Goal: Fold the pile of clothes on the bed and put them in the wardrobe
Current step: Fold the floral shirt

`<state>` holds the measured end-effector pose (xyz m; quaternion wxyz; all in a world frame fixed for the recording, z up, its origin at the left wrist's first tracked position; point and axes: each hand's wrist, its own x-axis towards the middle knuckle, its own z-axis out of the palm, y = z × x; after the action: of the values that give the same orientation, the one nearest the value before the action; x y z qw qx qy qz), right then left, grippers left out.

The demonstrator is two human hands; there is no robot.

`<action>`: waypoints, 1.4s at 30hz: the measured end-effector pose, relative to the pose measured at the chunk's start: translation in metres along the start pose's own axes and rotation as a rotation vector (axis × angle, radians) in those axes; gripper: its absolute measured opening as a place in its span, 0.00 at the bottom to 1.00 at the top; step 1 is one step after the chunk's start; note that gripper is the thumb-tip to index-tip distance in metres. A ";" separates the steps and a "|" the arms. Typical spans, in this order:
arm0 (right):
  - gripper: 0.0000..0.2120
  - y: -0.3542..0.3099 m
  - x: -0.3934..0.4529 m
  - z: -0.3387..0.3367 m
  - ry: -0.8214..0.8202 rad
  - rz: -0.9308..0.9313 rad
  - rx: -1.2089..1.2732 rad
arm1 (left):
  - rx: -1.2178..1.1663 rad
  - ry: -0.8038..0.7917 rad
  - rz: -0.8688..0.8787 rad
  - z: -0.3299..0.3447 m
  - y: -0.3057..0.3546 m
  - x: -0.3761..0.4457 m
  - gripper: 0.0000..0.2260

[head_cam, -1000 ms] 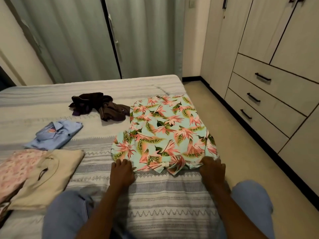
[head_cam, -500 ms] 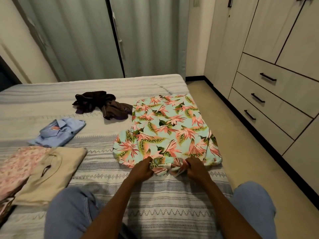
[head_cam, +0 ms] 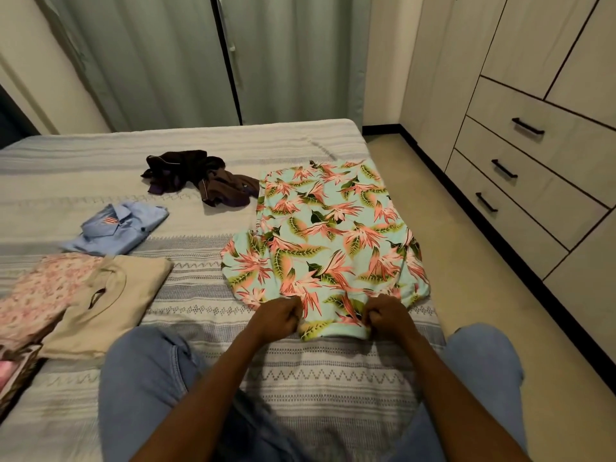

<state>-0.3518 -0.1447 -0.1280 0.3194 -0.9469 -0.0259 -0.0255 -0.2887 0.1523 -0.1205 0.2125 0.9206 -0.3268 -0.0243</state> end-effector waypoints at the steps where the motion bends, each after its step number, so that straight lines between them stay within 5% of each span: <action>1: 0.12 0.001 0.002 0.001 0.016 0.006 -0.011 | -0.009 0.024 0.025 0.001 0.001 0.000 0.04; 6: 0.13 -0.005 0.005 0.005 -0.098 0.014 -0.101 | -0.068 -0.033 0.107 0.011 -0.003 0.004 0.11; 12: 0.11 -0.018 0.020 0.011 -0.053 0.065 -0.091 | -0.361 0.020 -0.213 -0.011 -0.005 0.015 0.12; 21: 0.10 -0.070 0.119 0.043 -0.121 -0.108 -0.024 | -0.214 0.492 -0.673 -0.054 -0.078 0.058 0.07; 27: 0.17 -0.136 0.206 0.072 -0.175 -0.230 -0.059 | -0.316 0.479 -1.075 -0.077 -0.149 0.059 0.16; 34: 0.21 -0.190 0.293 0.120 -0.128 -0.234 -0.247 | -0.339 0.244 -0.885 -0.086 -0.206 0.070 0.30; 38: 0.27 -0.189 0.311 0.146 -0.197 -0.102 -0.464 | -0.362 0.259 -0.890 -0.083 -0.220 0.078 0.10; 42: 0.22 -0.192 0.327 0.150 -0.247 -0.091 -0.483 | -0.621 0.373 -0.825 -0.089 -0.219 0.076 0.08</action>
<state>-0.0333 0.1098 -0.1098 0.0773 -0.9894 -0.1004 0.0703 -0.0836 0.2915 -0.1220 0.5015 0.8550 0.1268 -0.0374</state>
